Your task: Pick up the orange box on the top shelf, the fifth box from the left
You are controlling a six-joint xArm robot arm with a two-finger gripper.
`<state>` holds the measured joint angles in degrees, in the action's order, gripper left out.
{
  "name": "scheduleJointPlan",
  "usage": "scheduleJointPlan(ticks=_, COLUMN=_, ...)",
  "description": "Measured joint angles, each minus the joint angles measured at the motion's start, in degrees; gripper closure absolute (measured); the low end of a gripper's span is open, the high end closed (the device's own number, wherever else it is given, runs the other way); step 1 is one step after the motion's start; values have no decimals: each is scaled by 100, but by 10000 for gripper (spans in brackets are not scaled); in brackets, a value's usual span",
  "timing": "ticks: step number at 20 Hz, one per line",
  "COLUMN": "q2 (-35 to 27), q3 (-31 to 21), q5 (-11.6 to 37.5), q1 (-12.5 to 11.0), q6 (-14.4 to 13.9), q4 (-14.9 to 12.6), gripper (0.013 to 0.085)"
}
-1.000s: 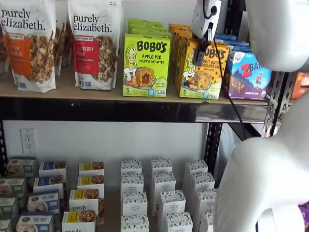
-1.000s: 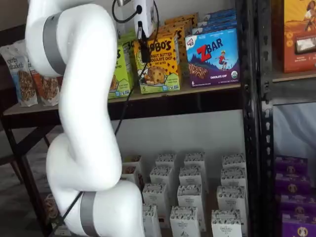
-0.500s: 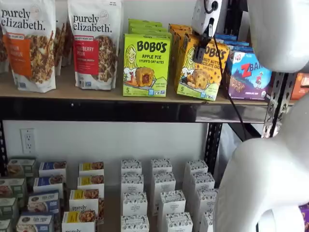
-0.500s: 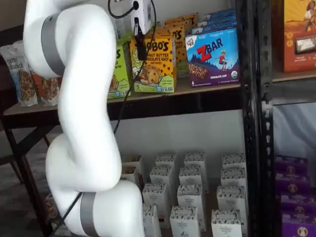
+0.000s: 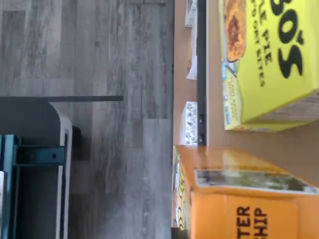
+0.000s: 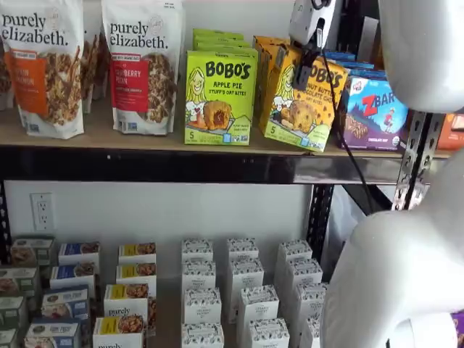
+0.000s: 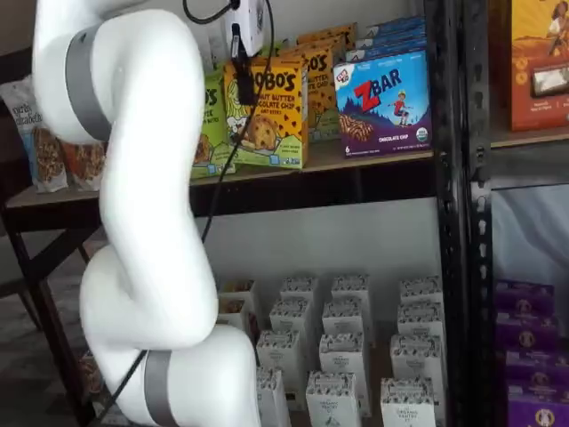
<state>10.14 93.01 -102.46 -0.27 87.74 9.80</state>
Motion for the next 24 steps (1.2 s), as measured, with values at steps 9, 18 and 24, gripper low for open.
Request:
scheduleJointPlan(ticks=9, q2=441, q3=-271, q5=-311, q1=19, q6=-74, q4=100, gripper=570)
scheduleJointPlan(ticks=18, q2=866, q3=-538, q5=-533, q1=-46, q6=-61, q4=179, gripper=570)
scheduleJointPlan(ticks=24, q2=1113, q3=-766, q5=-615, q1=-30, q6=-57, q4=98, gripper=570)
